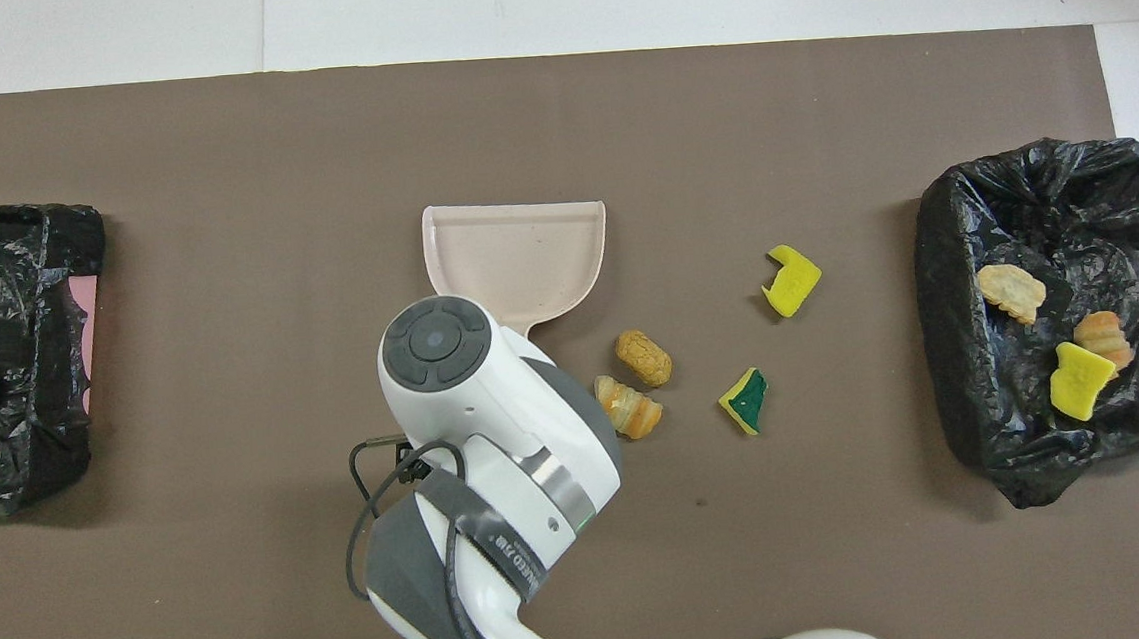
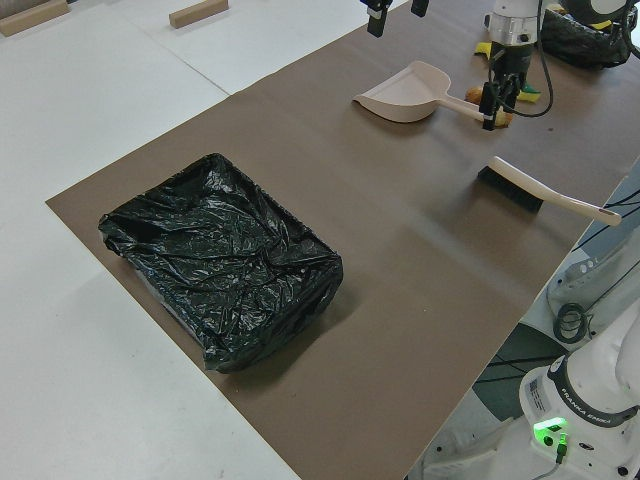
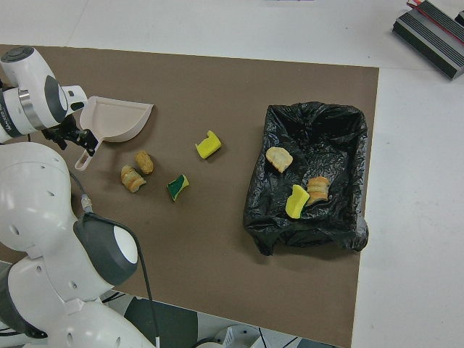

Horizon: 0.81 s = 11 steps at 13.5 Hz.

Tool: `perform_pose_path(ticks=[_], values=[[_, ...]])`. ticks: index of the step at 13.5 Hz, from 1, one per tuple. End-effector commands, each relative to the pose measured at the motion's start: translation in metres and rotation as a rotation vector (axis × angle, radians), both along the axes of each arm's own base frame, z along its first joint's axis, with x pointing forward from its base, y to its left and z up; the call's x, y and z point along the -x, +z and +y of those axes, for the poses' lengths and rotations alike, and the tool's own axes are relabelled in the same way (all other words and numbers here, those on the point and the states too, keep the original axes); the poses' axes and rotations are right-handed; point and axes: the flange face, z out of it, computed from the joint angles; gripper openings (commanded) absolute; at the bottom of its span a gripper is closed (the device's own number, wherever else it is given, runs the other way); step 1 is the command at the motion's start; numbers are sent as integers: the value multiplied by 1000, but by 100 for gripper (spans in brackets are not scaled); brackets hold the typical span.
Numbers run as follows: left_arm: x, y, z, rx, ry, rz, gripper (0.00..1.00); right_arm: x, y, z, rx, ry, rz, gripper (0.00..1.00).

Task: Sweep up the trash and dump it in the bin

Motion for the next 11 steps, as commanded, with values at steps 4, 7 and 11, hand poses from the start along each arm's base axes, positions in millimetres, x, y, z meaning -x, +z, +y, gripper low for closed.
perform_pose_path(ticks=[4, 7, 11], values=[[5, 3, 0, -12, 18, 5, 100, 122, -17, 8, -62, 42, -22, 100], [5, 0, -18, -2, -16, -8, 100, 166, -40, 12, -49, 79, -30, 100], [-7, -39, -76, 14, -112, -63, 100, 184, -53, 5, -16, 56, -17, 74]])
